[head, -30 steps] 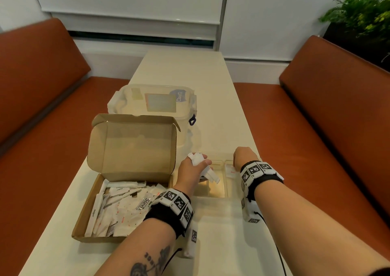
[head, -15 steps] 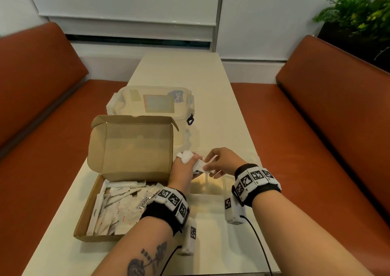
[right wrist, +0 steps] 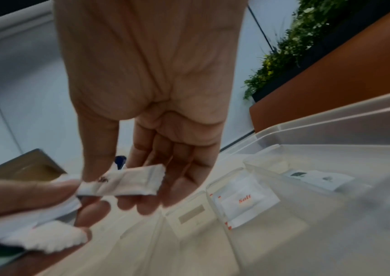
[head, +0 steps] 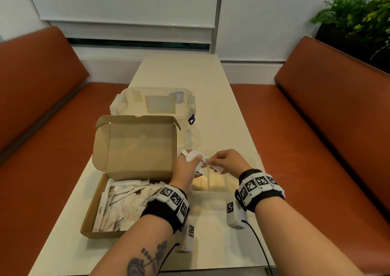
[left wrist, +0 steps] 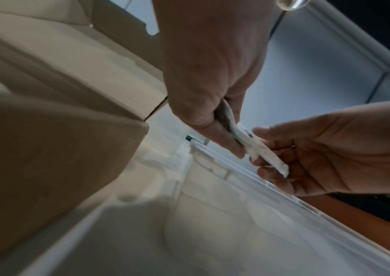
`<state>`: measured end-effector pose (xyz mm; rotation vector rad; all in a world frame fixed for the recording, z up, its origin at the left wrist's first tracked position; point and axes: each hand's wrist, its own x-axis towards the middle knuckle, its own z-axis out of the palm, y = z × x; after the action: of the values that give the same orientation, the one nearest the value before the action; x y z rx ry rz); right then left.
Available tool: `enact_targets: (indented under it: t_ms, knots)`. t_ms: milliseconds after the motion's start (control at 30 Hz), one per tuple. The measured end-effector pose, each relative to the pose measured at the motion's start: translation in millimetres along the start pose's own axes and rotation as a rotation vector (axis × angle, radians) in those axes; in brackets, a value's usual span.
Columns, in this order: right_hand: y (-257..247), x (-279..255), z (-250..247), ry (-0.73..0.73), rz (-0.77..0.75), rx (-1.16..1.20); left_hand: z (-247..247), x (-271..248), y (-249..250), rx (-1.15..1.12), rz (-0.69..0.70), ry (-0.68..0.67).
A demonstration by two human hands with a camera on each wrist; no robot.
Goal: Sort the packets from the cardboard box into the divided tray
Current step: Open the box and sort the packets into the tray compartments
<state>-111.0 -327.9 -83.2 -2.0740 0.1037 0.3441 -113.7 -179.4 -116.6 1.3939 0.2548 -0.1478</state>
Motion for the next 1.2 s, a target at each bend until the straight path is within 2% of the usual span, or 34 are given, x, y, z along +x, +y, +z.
enact_targets:
  t_ms: [100,233,300,433,600,700,767,867,967,1100,1200]
  knots:
    - [-0.8,-1.3,2.0,0.025,-0.014,-0.042,-0.2,-0.8,1.0,0.031,0.025,-0.021]
    - [-0.5,-3.5,-3.9,-0.067,0.051,-0.012,-2.4,-1.7,2.9,0.038,0.037,-0.033]
    - [-0.8,-3.1,-8.4,0.001,0.052,0.067,-2.6,-2.7,2.7,0.055,0.015,-0.044]
    - [-3.8,-1.5,-13.0,0.248,-0.052,0.330,-0.9,-4.2,-0.5,0.039,-0.011,-0.057]
    - [-4.8,-2.3,-3.5,0.292,-0.090,0.588,1.4,-5.1,1.2,-0.025,-0.022,-0.076]
    - [-5.9,-0.9,-0.9,0.305,-0.090,0.764,1.2,-5.8,2.3,0.011,-0.028,-0.089]
    - [-7.0,3.2,-2.1,0.357,-0.093,0.706,0.1,-5.8,2.6,0.021,-0.017,-0.062]
    - [-7.9,9.4,-5.1,0.418,-0.091,0.457,-4.7,-3.7,4.6,-0.006,0.013,0.023]
    - [-10.1,12.0,-4.4,0.364,-0.081,0.320,-6.9,-4.9,7.7,-0.001,0.009,-0.012]
    - [-14.5,12.2,6.7,0.295,-0.055,0.317,-2.1,-9.4,7.4,0.102,0.027,-0.082]
    - [-13.4,8.6,16.7,0.233,-0.026,0.322,-2.5,-9.5,6.7,0.087,0.041,-0.068]
